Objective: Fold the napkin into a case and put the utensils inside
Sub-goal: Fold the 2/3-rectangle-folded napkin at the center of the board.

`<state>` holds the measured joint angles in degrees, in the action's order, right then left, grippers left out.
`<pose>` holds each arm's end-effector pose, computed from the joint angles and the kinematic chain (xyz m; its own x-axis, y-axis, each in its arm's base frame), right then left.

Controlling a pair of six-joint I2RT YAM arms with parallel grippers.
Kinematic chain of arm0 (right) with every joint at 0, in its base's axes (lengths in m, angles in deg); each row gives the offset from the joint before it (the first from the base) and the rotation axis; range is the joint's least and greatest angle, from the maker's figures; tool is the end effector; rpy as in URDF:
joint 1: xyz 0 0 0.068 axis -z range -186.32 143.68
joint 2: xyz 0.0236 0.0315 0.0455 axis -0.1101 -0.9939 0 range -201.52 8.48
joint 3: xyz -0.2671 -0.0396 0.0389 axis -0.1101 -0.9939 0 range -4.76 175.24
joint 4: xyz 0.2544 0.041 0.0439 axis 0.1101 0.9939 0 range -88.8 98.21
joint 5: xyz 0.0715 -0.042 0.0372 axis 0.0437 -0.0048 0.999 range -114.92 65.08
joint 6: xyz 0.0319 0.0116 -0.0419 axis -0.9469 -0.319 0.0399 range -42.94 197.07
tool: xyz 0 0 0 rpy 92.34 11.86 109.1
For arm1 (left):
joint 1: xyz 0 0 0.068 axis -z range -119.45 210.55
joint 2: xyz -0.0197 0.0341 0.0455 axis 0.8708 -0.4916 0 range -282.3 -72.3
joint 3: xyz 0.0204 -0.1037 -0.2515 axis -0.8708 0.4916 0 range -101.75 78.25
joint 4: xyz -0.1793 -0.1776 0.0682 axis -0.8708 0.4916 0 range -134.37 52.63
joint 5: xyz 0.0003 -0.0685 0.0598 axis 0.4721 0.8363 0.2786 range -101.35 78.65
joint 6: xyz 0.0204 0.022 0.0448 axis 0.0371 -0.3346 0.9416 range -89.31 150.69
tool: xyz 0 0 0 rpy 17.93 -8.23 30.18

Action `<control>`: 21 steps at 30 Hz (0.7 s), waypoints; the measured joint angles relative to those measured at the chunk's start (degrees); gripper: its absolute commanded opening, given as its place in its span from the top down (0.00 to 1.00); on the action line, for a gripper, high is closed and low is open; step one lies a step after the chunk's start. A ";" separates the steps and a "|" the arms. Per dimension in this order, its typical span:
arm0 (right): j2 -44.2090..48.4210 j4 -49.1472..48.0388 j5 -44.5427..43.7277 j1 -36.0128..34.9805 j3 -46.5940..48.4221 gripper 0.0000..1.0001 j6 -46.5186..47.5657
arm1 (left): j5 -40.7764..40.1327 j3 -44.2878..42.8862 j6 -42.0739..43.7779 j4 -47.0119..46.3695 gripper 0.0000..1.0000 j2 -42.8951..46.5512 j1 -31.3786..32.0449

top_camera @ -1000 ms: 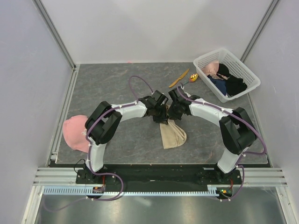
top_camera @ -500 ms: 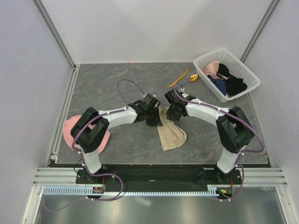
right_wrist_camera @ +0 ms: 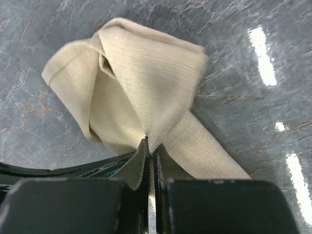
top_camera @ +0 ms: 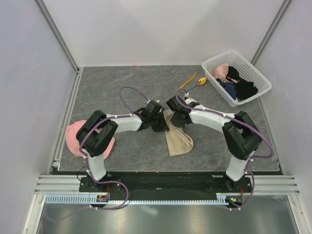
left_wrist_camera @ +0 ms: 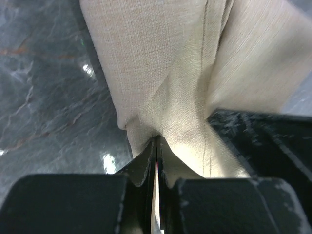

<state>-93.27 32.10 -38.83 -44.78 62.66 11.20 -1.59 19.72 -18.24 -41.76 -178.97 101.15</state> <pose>0.2835 0.2143 0.1847 -0.7697 0.5200 -0.3705 0.4343 0.8517 0.2931 0.2793 -0.2471 0.1395 -0.9312 -0.1805 -0.3167 0.0315 0.8257 -0.5632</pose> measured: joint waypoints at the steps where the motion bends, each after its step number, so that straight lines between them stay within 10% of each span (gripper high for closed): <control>1: -0.48 0.17 -1.01 -0.68 0.37 1.00 -0.33 | 0.20 0.35 -0.13 -1.07 0.93 -0.11 -0.02; 21: -10.08 6.71 -16.00 -5.70 11.06 0.98 5.75 | 1.79 15.52 -2.25 -9.92 0.70 13.99 -2.58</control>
<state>-103.35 38.81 -54.83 -50.48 73.72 16.95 0.20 35.24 -20.49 -51.68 -164.98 98.57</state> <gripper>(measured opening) 0.040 0.267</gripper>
